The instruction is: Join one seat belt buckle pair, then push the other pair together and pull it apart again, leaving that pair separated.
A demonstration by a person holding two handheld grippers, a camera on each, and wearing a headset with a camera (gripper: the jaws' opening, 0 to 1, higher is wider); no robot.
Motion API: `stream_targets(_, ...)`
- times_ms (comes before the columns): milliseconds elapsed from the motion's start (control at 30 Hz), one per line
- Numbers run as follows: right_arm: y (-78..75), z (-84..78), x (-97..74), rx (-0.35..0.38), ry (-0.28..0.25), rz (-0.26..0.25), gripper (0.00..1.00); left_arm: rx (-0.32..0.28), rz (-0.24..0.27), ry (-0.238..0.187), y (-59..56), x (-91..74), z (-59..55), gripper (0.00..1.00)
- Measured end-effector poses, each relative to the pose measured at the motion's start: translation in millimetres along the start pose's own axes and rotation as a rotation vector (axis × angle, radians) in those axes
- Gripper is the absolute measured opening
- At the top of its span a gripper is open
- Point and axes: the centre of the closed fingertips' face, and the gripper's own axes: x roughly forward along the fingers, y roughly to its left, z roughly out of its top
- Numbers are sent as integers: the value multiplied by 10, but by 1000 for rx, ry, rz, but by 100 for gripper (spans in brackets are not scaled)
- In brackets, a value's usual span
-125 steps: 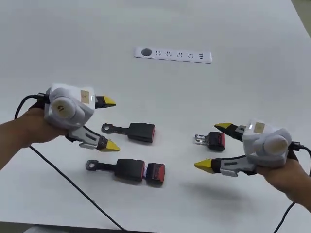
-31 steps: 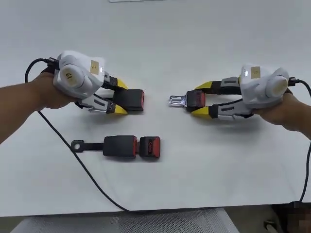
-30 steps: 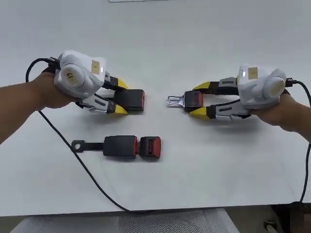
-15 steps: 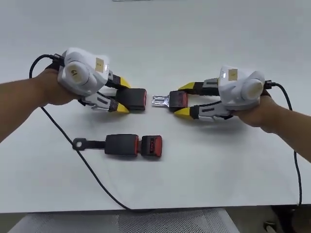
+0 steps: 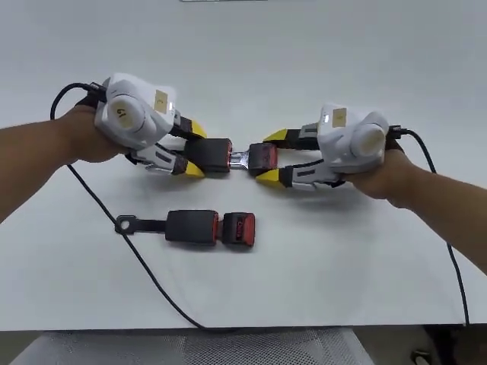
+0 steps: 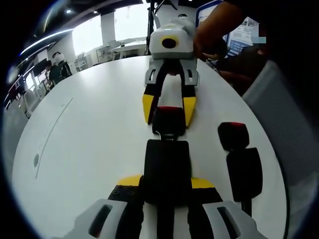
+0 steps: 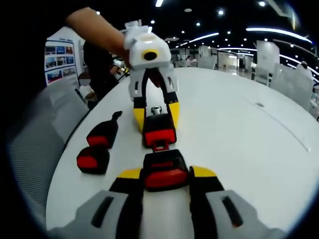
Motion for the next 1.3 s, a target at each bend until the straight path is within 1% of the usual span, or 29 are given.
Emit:
stream_targets(33, -8, -14, -15, -8, 4, 2, 36, -1, 0, 2, 0, -3, -6, 34)
stream_targets(100, -13, -17, -17, 5, 2, 4, 36, -1, 0, 1, 1, -1, -3, 34)
stream_targets(200, -12, -15, -9, 10, 12, 9, 36, 1, -1, 4, 4, 1, 1, 34)
stream_targets(300, -6, -10, 8, 15, 17, 3, 36, 0, 1, 5, 4, 2, 5, 34)
stream_targets(433, 0, 10, 42, 25, 20, -4, 36, 5, 1, 10, 2, 3, 8, 34)
stream_targets(533, 13, 60, 118, 33, 16, -6, 35, 13, -3, 15, 2, 11, 18, 34)
stream_targets(600, 22, 84, 154, 20, 27, -11, 35, 15, -5, 20, 2, 13, 18, 34)
stream_targets(700, 16, 85, 145, 38, 23, -16, 35, 9, -5, 13, 1, 10, 17, 33)
stream_targets(833, 20, 99, 159, 39, 35, -32, 36, 13, -5, 20, 1, 9, 14, 33)
stream_targets(1100, 0, 86, 166, 28, 69, -40, 35, 13, -5, 27, -1, 4, 13, 33)
stream_targets(1300, -4, 81, 170, 22, 82, -42, 36, 12, -4, 34, -2, 3, 14, 34)
